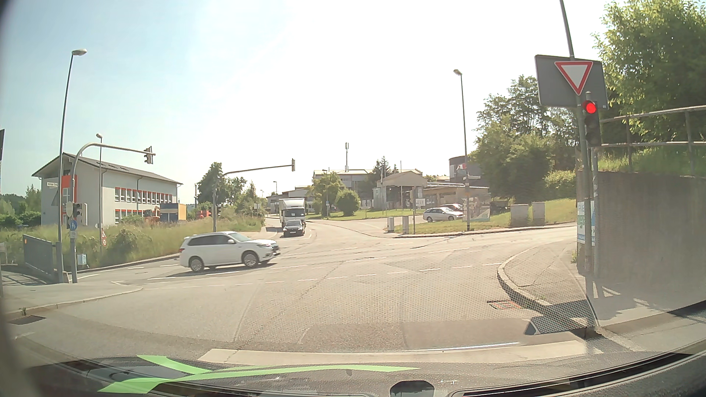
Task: Follow the waypoints while adhering to traffic rules and regulations
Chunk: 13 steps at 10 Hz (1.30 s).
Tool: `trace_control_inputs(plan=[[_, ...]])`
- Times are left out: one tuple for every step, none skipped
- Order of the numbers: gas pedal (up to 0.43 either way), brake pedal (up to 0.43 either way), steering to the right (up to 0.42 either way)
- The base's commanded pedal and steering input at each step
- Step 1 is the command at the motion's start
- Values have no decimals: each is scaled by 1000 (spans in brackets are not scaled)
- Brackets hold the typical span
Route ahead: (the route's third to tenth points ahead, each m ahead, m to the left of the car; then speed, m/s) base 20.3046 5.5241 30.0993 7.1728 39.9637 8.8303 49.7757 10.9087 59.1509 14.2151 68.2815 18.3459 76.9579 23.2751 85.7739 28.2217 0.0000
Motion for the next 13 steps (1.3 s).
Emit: trace_control_inputs(plan=[[0,220,3],[0,220,3],[0,220,2],[0,220,3],[0,220,2],[0,220,2],[0,220,2],[0,220,3],[0,220,2],[0,220,3],[0,220,3],[0,220,3],[0,220,3]])
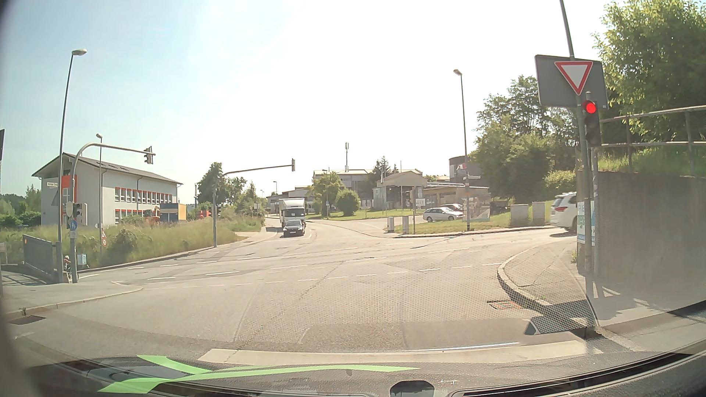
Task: Follow the waypoints while adhering to traffic rules and regulations
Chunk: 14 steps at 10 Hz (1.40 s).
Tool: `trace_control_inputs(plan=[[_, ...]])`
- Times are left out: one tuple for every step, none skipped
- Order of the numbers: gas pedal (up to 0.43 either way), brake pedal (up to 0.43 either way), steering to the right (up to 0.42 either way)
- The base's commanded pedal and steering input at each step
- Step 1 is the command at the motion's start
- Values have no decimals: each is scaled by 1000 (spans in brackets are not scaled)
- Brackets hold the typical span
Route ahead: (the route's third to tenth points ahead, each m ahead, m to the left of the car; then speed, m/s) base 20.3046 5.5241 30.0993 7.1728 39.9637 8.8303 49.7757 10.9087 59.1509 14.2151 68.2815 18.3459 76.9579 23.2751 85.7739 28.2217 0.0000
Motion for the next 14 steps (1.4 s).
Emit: trace_control_inputs(plan=[[0,220,3],[0,220,2],[0,220,2],[0,220,3],[0,220,3],[0,220,3],[0,220,3],[0,220,3],[0,220,3],[0,220,3],[0,220,3],[0,220,3],[0,220,3],[0,220,3]])
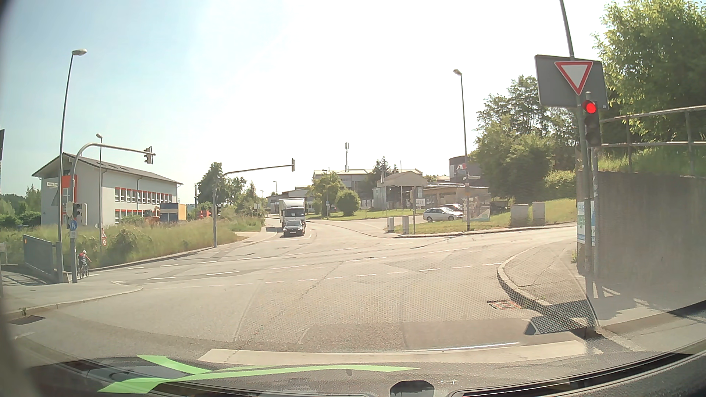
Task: Follow the waypoints while adhering to traffic rules and regulations
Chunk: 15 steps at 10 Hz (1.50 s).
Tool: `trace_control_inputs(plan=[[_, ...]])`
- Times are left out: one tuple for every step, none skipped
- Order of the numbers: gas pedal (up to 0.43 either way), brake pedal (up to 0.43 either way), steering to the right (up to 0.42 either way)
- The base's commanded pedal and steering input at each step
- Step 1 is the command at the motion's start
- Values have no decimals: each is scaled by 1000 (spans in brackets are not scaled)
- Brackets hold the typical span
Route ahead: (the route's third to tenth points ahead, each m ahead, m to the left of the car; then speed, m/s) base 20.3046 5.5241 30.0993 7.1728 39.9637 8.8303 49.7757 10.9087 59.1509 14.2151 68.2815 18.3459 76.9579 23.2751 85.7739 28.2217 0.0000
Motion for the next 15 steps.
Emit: trace_control_inputs(plan=[[0,220,3],[0,220,3],[0,220,3],[0,220,3],[0,220,3],[0,220,3],[0,220,3],[0,220,3],[0,220,3],[0,220,3],[0,226,3],[0,220,3],[0,220,3],[0,220,3],[0,220,3]])
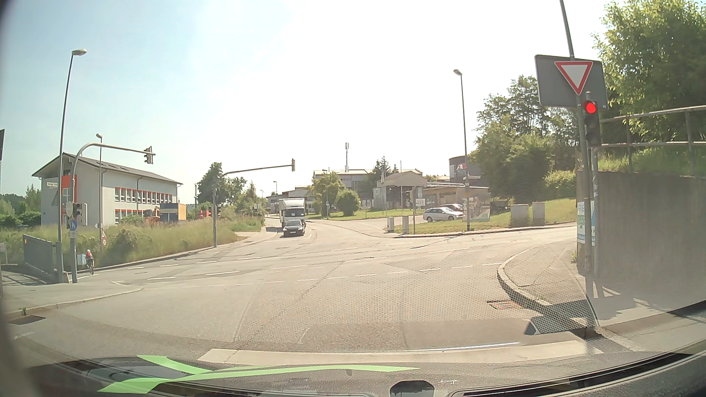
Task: Follow the waypoints while adhering to traffic rules and regulations
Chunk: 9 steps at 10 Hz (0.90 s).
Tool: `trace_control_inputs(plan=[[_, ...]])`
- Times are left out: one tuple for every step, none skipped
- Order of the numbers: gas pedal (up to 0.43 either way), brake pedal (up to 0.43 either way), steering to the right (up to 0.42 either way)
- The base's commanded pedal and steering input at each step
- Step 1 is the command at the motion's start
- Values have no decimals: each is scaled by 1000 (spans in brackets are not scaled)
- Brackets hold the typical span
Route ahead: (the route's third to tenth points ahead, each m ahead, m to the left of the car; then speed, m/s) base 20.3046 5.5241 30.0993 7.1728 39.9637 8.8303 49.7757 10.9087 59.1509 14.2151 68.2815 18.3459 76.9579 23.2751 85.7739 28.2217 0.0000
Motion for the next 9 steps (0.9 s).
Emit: trace_control_inputs(plan=[[0,220,3],[0,220,3],[0,220,3],[0,220,3],[0,220,2],[0,220,2],[0,220,3],[0,220,3],[0,220,3]])
